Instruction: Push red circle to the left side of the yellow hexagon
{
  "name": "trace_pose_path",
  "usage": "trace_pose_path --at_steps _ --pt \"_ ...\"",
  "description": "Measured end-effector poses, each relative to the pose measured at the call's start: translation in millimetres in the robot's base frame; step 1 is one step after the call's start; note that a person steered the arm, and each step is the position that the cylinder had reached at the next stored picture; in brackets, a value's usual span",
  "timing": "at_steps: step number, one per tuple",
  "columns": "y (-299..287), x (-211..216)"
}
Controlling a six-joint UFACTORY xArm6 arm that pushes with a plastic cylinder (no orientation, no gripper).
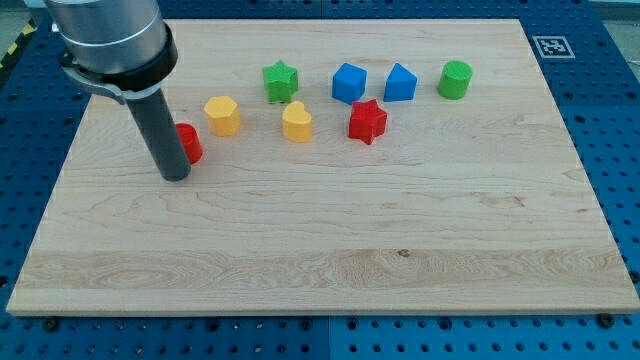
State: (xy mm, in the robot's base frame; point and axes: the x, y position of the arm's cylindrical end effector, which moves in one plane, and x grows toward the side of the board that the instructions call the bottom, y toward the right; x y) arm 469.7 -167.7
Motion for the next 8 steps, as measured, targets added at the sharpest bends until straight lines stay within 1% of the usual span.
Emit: trace_pose_path --at_steps 2,5,8 --pt "0.0 -26.6" --pt "-2.1 -49.8" --pt "-6.7 -50.1"
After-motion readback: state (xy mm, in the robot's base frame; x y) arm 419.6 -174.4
